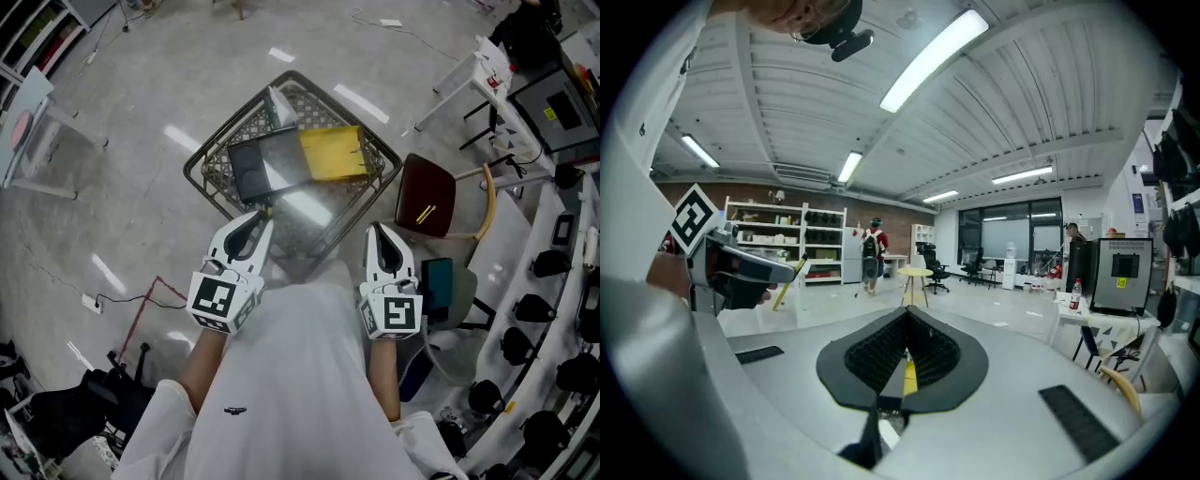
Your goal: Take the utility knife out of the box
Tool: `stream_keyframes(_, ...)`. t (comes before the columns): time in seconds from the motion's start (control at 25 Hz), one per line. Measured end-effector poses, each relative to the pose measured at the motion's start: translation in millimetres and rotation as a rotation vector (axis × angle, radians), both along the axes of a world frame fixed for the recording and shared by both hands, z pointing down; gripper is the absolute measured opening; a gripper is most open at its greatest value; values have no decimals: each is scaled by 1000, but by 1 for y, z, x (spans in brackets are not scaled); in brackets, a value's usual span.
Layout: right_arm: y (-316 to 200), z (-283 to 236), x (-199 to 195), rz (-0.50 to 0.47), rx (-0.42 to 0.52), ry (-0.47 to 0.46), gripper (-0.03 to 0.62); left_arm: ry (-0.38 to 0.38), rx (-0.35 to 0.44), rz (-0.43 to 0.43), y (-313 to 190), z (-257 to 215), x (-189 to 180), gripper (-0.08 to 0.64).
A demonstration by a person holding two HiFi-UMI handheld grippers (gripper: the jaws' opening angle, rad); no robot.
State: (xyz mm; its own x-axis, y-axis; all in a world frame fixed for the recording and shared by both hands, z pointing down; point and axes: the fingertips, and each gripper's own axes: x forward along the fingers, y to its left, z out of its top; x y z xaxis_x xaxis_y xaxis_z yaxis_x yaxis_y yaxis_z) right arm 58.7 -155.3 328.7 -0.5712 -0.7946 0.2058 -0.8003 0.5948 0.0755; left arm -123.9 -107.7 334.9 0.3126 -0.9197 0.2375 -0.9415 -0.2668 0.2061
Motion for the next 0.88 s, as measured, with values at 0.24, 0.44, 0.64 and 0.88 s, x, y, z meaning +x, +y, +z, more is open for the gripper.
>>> stream_keyframes(0.24, 1, 1, 4, 6, 2, -3, -2, 1, 9, 9, -2, -2, 5, 57)
stream_keyframes(0.44, 0, 0, 5, 9, 2, -7, -2, -1, 3, 17, -2, 0, 7, 57)
stream_keyframes(0.64, 2, 0, 6, 7, 0, -9, -2, -3, 7, 22, -2, -2, 9, 57)
stream_keyframes(0.88, 3, -1, 5, 4, 2, -9, -2, -1, 12, 25, -1, -3, 11, 57)
